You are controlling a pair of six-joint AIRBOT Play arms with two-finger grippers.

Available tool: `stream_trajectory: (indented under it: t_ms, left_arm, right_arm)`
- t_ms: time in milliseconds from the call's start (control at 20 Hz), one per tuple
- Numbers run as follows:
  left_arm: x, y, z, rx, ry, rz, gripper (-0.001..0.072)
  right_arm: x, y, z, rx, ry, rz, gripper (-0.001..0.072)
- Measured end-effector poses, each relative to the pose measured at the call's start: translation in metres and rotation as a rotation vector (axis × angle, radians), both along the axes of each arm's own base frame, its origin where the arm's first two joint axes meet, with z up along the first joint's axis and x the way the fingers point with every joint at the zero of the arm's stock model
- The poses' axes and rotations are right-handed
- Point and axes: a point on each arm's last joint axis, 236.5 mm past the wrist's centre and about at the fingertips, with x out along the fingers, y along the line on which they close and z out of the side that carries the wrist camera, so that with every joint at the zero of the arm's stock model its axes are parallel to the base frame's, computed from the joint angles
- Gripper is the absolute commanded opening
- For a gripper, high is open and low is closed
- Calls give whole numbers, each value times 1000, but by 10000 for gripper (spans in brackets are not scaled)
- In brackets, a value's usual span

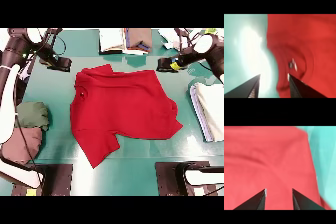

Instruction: Fold the shirts.

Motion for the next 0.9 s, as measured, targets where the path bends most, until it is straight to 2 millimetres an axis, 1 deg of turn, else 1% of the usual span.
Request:
stream_trajectory:
  t_ms: [50,100,200,300,400,500,600,700,800,900]
  left_arm:
    - [-13,2,-2,2,21,1,417]
    - [-29,4,-8,0,52,7,417]
    - [-63,5,-23,-9,97,26,417]
    - [-100,5,-45,-23,151,46,417]
    - [-136,3,-68,-37,198,57,417]
    - [-164,2,-86,-48,231,65,417]
    - [-180,0,-98,-63,251,73,417]
    - [-188,-4,-103,-85,256,78,417]
    - [-191,-7,-106,-101,255,83,417]
    - [-193,-8,-107,-108,257,85,417]
  right_arm:
    - [-13,-10,-1,-3,19,-16,377]
    - [-30,-24,-6,-10,53,-38,378]
    - [-65,-49,-20,-10,126,-92,378]
    - [-102,-78,-40,-8,199,-168,378]
    - [-136,-101,-59,1,264,-246,378]
    - [-167,-120,-79,2,329,-315,378]
    - [-192,-128,-99,8,392,-354,378]
    - [-210,-129,-119,16,457,-374,378]
    - [-222,-128,-135,27,511,-384,378]
    - [-228,-128,-147,34,550,-389,378]
